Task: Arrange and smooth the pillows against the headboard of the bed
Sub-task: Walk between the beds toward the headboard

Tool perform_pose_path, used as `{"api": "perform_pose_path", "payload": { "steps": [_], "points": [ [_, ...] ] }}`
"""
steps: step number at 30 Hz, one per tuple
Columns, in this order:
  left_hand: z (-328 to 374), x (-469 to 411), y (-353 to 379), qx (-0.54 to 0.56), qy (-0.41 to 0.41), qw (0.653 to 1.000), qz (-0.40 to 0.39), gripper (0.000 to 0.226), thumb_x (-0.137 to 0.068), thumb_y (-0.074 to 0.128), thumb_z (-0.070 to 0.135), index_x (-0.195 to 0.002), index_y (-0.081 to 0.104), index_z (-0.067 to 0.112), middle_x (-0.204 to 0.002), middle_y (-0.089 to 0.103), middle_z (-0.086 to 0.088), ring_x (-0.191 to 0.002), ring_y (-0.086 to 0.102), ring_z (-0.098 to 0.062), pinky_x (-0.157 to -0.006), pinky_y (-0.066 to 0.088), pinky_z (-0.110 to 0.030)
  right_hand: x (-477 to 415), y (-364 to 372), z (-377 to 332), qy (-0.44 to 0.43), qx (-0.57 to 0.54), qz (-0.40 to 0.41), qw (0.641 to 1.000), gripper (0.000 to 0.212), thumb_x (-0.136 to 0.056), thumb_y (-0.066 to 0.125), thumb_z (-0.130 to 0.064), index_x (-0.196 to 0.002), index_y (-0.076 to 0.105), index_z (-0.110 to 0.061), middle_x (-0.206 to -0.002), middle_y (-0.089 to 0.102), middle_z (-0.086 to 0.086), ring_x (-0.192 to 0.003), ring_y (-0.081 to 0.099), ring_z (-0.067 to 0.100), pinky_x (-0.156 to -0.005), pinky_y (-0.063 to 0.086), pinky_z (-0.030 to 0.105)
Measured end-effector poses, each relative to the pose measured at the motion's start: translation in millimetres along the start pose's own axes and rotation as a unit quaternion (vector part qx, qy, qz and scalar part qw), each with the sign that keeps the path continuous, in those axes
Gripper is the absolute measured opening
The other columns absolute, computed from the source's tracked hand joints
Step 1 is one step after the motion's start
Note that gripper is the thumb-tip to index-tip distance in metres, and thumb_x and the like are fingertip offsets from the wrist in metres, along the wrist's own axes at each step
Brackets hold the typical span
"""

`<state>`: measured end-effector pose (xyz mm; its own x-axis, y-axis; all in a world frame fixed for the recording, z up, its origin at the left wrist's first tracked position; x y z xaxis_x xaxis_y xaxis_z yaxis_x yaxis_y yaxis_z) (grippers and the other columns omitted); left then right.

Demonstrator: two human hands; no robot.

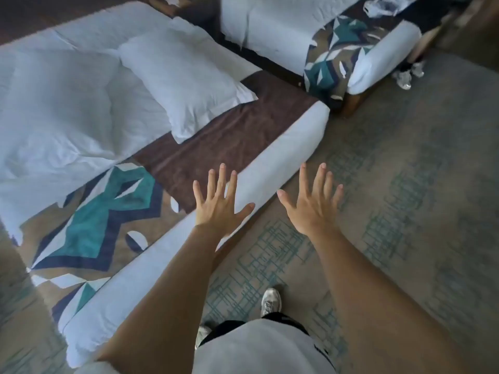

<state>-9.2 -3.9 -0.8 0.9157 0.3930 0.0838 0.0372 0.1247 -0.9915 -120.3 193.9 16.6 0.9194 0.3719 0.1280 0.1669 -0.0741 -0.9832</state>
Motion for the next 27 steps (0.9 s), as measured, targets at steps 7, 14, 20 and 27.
{"api": "perform_pose_path", "payload": {
  "steps": [7,14,20,27],
  "points": [
    [78.3,-41.4,34.5,-0.034,0.046,0.997,-0.043,0.09,-0.091,0.012,0.08,-0.16,-0.008,0.025,-0.165,-0.028,-0.004,-0.154,-0.016,-0.031,-0.119,-0.004,-0.064,-25.2,17.0,76.1,0.039,0.01,-0.02,0.999,0.088,-0.09,0.002,-0.082,-0.159,-0.017,-0.031,-0.167,-0.02,0.017,-0.156,-0.007,0.037,-0.122,-0.004,0.063],
    [137.7,-74.0,57.0,-0.028,0.081,0.991,-0.105,0.09,-0.09,0.007,0.081,-0.158,-0.016,0.026,-0.162,-0.035,-0.003,-0.15,-0.028,-0.033,-0.12,-0.006,-0.066,-43.8,18.6,139.1,0.084,0.009,-0.045,0.995,0.089,-0.089,0.0,-0.082,-0.158,-0.02,-0.029,-0.166,-0.021,0.021,-0.155,-0.007,0.039,-0.122,-0.001,0.064],
    [175.2,-115.8,67.9,-0.019,0.122,0.986,-0.109,0.091,-0.089,0.004,0.082,-0.159,-0.015,0.027,-0.164,-0.032,-0.003,-0.151,-0.026,-0.032,-0.119,-0.008,-0.066,-69.6,22.5,184.9,0.14,0.0,-0.066,0.988,0.09,-0.091,0.011,-0.082,-0.16,-0.015,-0.029,-0.167,-0.016,0.021,-0.155,-0.007,0.04,-0.122,0.003,0.066],
    [204.3,-205.1,71.4,-0.017,0.146,0.985,-0.09,0.092,-0.09,0.01,0.081,-0.16,-0.01,0.025,-0.165,-0.029,-0.006,-0.151,-0.023,-0.034,-0.115,-0.011,-0.063,-137.7,22.2,203.0,0.182,-0.03,-0.057,0.981,0.089,-0.092,0.014,-0.081,-0.159,-0.015,-0.031,-0.167,-0.018,0.019,-0.155,-0.006,0.04,-0.12,-0.006,0.065]
  ]
}}
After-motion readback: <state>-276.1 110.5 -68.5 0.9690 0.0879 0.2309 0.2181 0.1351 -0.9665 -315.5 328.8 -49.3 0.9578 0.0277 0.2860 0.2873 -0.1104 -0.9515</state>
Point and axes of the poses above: each hand's wrist, its own x-axis away from the middle knuckle, its own y-axis out of the palm, z = x × y, the point moved 1 cm from there along -x, towards the middle knuckle
